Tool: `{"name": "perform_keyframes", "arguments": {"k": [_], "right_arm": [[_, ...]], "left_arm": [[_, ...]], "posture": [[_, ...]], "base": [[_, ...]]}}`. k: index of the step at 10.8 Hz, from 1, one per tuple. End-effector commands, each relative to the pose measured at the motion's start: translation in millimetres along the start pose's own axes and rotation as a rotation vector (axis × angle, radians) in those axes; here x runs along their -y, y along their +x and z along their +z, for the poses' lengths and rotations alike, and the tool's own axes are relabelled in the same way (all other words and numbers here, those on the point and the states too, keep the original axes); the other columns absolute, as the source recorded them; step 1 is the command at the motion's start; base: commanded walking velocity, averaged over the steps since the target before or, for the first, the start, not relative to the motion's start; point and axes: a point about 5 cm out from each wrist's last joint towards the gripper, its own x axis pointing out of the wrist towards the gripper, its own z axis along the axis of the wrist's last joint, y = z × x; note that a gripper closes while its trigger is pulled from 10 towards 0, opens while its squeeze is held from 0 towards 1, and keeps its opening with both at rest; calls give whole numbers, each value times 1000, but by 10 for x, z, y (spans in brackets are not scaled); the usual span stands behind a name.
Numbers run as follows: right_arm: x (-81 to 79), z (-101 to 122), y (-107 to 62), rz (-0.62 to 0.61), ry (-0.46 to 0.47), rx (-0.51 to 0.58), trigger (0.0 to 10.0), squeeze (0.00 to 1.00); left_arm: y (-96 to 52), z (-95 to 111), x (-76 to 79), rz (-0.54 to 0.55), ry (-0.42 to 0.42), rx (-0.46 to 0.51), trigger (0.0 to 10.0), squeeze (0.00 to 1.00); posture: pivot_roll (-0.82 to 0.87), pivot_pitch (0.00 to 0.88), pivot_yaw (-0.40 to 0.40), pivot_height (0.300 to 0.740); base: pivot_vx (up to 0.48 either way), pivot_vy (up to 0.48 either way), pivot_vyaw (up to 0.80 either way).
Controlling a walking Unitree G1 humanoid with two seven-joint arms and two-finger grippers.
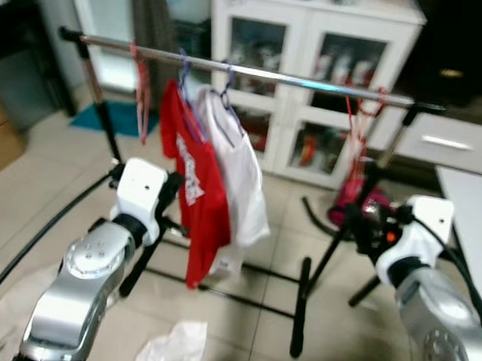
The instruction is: Hang hanger
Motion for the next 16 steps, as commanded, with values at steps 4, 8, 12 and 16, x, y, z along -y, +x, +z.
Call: {"name": "perform_keyframes", "arguments": {"k": [4, 8, 12, 16], "right_arm": [[-39, 0, 20, 19, -53, -2, 10000, 0], [-52, 24, 41, 38, -86, 6, 10000, 0], [-53, -99, 81, 14, -137, -21, 10000, 0], [-61, -166, 128, 4, -102, -46, 10000, 0]], "left_arm": [[-17, -63, 36, 2, 10, -17, 10000, 0], [-18, -83, 46, 11, 14, -19, 10000, 0], [-6, -59, 52, 21, -7, 2, 10000, 0], [66, -17, 97, 43, -30, 39, 10000, 0]], "posture": [[93, 0, -13, 740], [92, 0, -23, 740], [92, 0, -28, 740], [90, 0, -29, 740]], "base": [[0, 425, 0], [0, 421, 0], [0, 315, 0], [0, 0, 0]]}}
